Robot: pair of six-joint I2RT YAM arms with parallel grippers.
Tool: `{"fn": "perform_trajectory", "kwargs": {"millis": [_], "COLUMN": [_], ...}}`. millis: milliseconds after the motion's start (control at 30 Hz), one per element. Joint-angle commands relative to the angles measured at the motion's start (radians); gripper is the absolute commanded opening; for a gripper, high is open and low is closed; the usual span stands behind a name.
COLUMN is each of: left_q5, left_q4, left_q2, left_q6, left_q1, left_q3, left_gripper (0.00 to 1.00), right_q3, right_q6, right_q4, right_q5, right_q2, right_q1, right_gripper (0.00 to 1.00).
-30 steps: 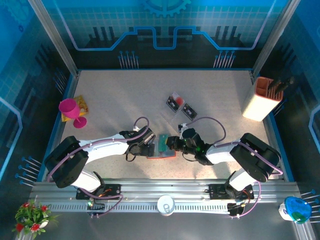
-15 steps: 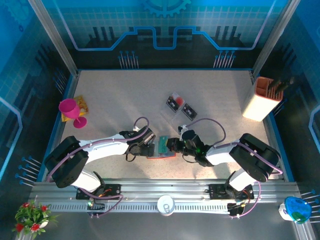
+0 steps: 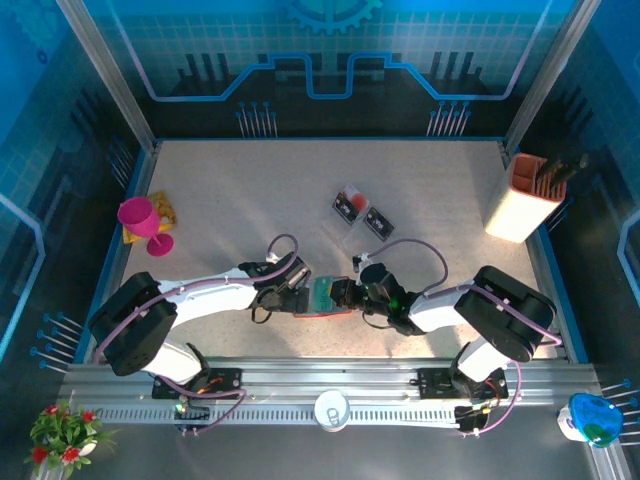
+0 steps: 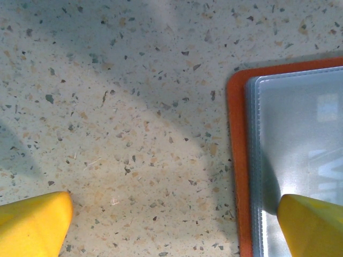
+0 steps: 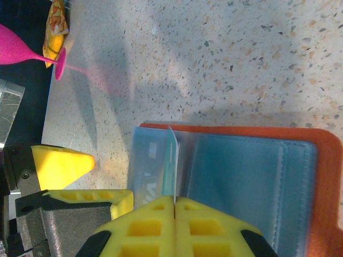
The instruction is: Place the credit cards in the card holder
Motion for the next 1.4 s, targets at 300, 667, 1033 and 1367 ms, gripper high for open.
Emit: {"fn": "perform_trajectory", "kwargs": {"millis": [300, 667, 1033, 1367], "left_q5": [-0.016, -0.017, -0.016, -0.005], "left_q4": [-0.028, -0.028, -0.026, -0.017], "left_q2": [0.011, 0.011, 0.011, 0.009], "left_q6": [-0.007, -0.010, -0.010, -0.024], "left_q1": [-0.007, -0.007, -0.008, -0.008], "left_q3": [-0.032, -0.033, -0.033, -0.021], "left_gripper": [0.99, 0.99, 0.99, 0.99], "right_q3": [-0.027, -0.027, 0.032, 0.090], "right_q6": [0.010, 0.009, 0.017, -0.007], "right_q4": [-0.039, -0.067, -0.066, -0.106], "right_q5": [0.022, 0.007, -0.042, -0.115], "right_q2": [-0.011, -0.014, 0.075, 0.119], "right_q1": [0.020, 0.020, 0.020, 0.015], "right_gripper": [0.00, 0.00, 0.00, 0.12]}}
